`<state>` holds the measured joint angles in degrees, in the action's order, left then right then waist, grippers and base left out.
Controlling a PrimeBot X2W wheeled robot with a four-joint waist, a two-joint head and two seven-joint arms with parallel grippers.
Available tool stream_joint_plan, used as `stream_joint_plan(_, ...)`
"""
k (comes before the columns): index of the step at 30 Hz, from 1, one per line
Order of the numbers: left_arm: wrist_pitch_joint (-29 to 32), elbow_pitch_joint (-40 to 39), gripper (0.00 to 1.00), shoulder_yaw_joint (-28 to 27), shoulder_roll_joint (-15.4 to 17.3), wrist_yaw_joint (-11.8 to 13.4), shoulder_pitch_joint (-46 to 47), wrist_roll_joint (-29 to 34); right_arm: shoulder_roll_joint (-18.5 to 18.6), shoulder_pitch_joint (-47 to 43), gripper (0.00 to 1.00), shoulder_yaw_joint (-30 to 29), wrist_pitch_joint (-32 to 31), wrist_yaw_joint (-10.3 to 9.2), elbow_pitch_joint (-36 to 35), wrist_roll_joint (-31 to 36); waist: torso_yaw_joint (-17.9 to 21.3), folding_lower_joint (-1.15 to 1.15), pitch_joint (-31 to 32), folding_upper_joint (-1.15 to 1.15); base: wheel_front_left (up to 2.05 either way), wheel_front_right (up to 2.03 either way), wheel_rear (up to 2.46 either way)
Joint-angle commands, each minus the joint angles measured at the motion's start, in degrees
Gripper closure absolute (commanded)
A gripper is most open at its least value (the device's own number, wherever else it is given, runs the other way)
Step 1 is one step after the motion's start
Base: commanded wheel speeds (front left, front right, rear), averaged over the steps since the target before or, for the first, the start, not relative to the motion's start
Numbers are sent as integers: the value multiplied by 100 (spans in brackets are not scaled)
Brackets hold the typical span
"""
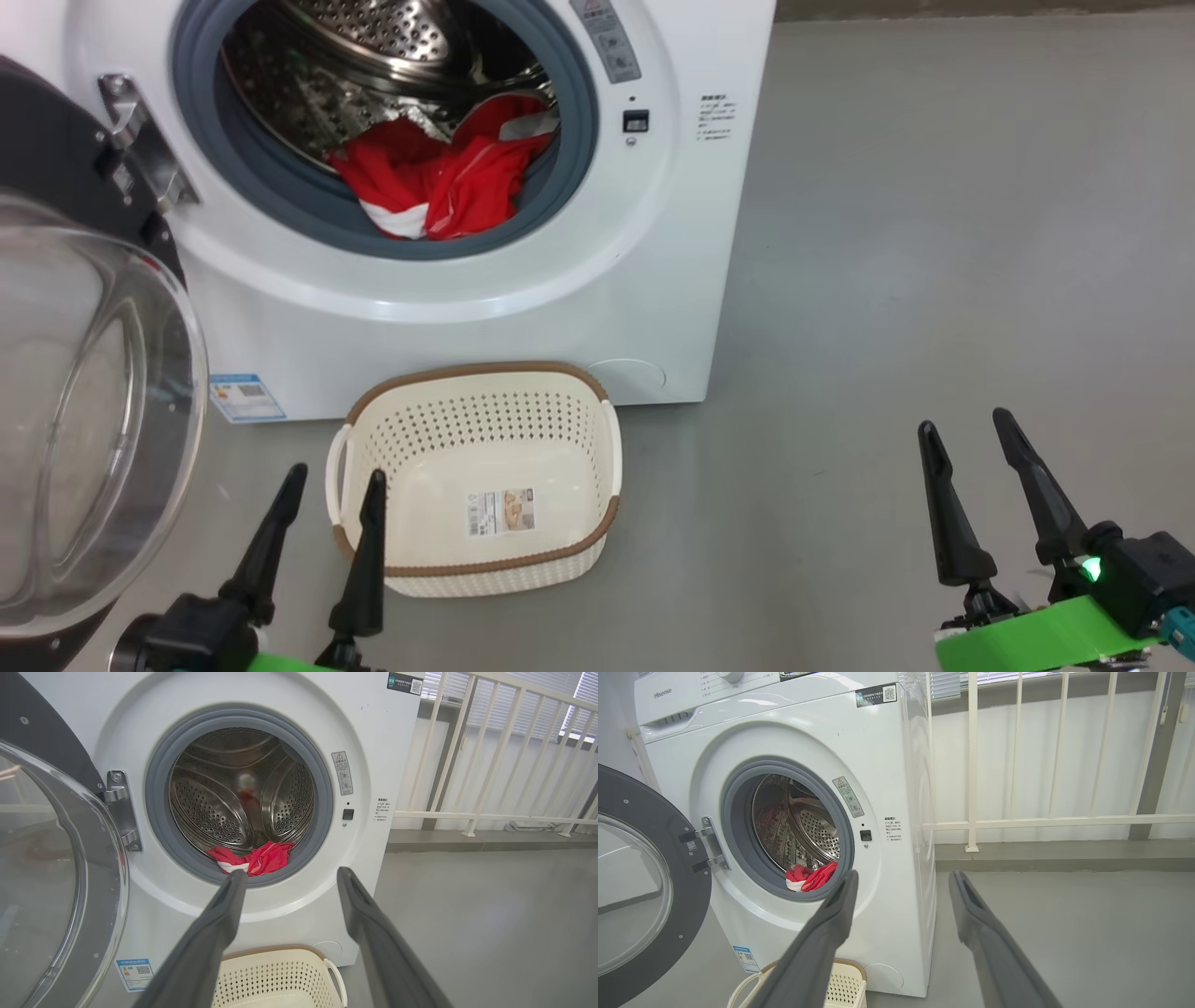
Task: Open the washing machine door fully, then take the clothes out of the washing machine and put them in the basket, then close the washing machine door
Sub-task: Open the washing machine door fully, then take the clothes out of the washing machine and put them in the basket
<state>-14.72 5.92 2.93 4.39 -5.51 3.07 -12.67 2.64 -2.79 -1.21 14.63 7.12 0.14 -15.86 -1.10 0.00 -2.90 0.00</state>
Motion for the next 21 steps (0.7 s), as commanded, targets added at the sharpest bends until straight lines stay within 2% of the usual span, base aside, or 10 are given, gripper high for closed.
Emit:
stream_joint_plan(1, -27, -172, 0, -235, 79, 47, -6, 27, 23, 4, 0, 124, 37, 36, -171, -37, 150, 0, 140, 0, 0, 0, 0)
stream_joint_plan(11, -28, -147, 0, -288, 80, 59, -229, 79, 23, -292, 0, 48, 37, 36, -295, -46, 280, 0, 307, 0, 0, 0, 0)
stream_joint_plan(21, -28, -83, 0, -251, 43, 62, -213, 98, 23, -347, 0, 27, 37, 36, -334, -38, 200, 0, 349, 0, 0, 0, 0)
